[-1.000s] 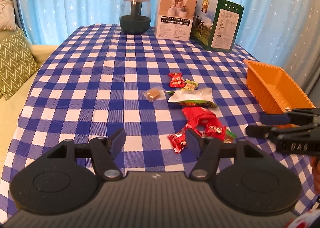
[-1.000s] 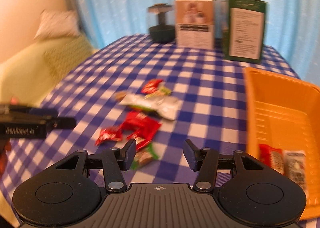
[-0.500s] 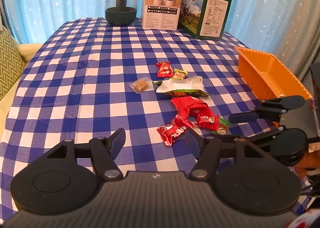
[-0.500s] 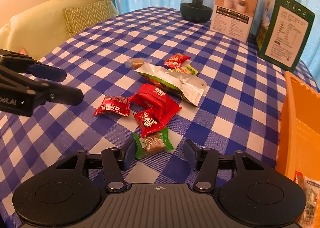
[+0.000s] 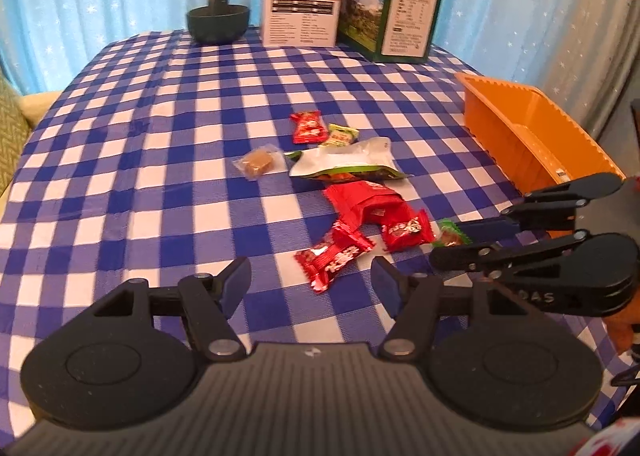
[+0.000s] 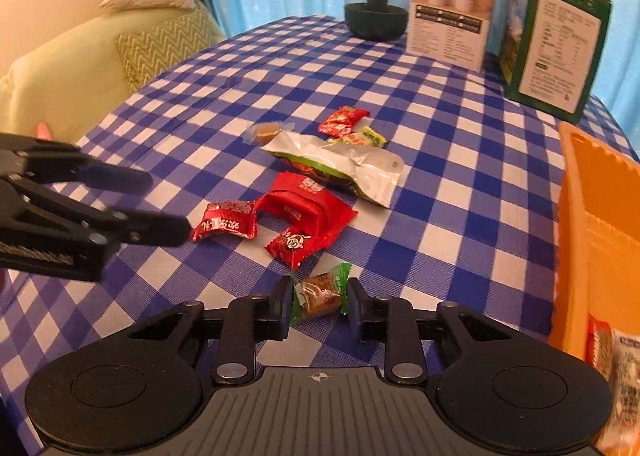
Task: Organize snacks
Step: 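Hold the green-wrapped candy in the right tool while the left tool grasps a red-wrapped candy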
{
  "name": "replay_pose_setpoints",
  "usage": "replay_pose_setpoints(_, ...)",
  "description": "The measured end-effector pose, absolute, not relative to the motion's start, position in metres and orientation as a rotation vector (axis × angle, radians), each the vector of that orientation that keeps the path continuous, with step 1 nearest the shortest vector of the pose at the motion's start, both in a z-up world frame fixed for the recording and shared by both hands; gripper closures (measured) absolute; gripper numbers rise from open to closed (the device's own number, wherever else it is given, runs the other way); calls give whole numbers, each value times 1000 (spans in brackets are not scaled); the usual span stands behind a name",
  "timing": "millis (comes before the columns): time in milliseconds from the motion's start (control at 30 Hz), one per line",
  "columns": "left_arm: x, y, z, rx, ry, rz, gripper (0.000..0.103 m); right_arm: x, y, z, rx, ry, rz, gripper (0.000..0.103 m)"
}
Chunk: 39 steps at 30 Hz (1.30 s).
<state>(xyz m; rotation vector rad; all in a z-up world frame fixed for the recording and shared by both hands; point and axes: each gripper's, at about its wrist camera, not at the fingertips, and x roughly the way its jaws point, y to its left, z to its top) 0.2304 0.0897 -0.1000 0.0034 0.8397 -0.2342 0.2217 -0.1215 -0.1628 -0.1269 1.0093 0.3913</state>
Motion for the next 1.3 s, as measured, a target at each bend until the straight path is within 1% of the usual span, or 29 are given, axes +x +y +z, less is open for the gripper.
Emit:
replay_pose_setpoints(200, 240, 75, -110, 87, 824, -294, 41, 217, -133, -148, -79, 980, 334, 75)
replay_pose_setpoints(300, 245, 66, -114, 145, 810, -311, 46, 219, -137, -144, -61, 973, 320, 75)
replay_pose_setpoints(500, 249, 55, -123, 210, 809, -334, 48, 220, -142, -143, -49, 970, 310, 75)
replay_pose_setpoints(567, 251, 55, -125, 210, 815, -341, 51, 220, -143, -142, -43, 969, 305, 75)
replay_pose_setpoints(667, 253, 57, -126, 205, 817, -342, 60, 220, -144, -141, -36, 967, 302, 75)
replay_pose_setpoints(733, 253, 59, -126, 198, 821, -343, 69, 221, -144, -141, -33, 967, 302, 75)
replay_pose_setpoints(800, 252, 59, -125, 201, 825, -342, 72, 221, -144, -140, -30, 966, 300, 75)
replay_pose_setpoints(833, 252, 58, -126, 206, 830, -342, 76, 221, -143, -140, -30, 966, 299, 75)
replay_pose_setpoints(900, 251, 57, -126, 208, 837, -339, 79, 221, -143, -139, -27, 964, 296, 75)
replay_pose_setpoints(1300, 238, 60, -114, 124, 870, -322, 81, 221, -142, -133, -12, 942, 294, 75)
